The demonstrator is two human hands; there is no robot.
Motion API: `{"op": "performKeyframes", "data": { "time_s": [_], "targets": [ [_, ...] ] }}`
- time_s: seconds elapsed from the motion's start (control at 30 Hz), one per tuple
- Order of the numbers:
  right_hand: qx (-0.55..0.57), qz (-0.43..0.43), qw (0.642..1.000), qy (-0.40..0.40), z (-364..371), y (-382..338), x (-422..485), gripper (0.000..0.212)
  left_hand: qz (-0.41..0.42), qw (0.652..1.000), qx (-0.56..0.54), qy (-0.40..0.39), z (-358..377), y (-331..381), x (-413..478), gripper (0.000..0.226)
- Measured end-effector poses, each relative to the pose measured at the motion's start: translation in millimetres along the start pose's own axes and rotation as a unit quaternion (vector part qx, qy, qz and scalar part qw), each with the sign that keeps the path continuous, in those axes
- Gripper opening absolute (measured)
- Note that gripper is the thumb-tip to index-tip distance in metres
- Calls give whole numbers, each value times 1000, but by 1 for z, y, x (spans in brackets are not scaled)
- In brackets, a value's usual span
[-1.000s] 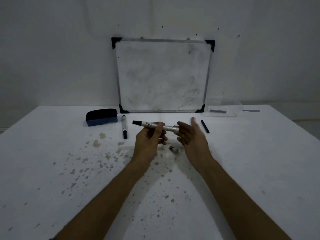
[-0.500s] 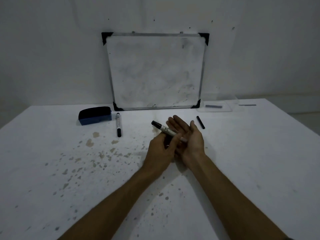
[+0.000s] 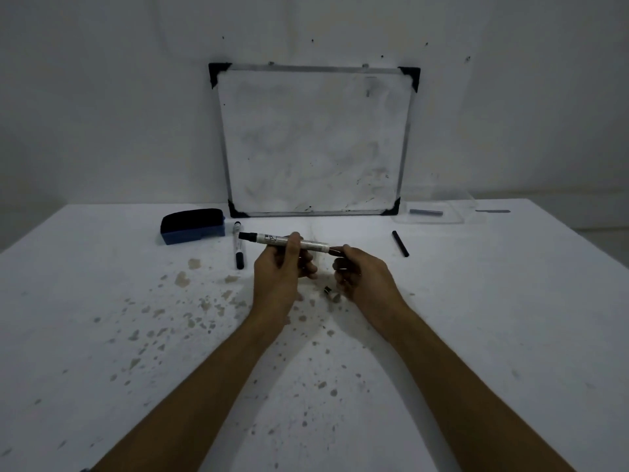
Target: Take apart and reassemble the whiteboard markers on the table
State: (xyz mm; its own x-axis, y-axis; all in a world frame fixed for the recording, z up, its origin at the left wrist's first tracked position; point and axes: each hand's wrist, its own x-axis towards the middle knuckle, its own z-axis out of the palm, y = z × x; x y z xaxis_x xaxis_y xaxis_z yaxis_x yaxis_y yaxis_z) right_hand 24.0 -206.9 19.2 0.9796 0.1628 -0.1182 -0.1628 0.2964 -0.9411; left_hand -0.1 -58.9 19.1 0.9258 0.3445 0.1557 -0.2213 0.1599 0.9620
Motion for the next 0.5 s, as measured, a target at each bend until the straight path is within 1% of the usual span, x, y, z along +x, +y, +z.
{"op": "performKeyframes", "data": {
  "time_s": [0.1, 0.2, 0.3, 0.37, 0.4, 0.43, 0.5],
  "targets": [
    [-43, -22, 999, 8, -4, 2, 1, 22, -4, 1000, -1, 6, -6, 3, 4, 34],
    [-64, -35, 997, 12, -14, -1, 2, 18, -11, 999, 34, 13, -16, 8, 14, 42],
    [-81, -43, 995, 24, -30, -6, 4, 16, -45, 997, 69, -1, -26, 10, 21, 48],
    [-91, -56, 993, 40, -38, -8, 5, 15, -49, 987, 148, -26, -31, 10, 21, 46],
    [-103, -66, 991, 48, -41, -9, 5, 15, -30, 977, 207, -40, -33, 8, 20, 45],
    [-114, -77, 989, 55, -43, -9, 5, 15, 3, 961, 273, -50, -35, 6, 18, 44],
    [-133, -96, 984, 64, -45, -7, 5, 20, 83, 911, 399, -62, -37, 3, 15, 41]
  ]
}}
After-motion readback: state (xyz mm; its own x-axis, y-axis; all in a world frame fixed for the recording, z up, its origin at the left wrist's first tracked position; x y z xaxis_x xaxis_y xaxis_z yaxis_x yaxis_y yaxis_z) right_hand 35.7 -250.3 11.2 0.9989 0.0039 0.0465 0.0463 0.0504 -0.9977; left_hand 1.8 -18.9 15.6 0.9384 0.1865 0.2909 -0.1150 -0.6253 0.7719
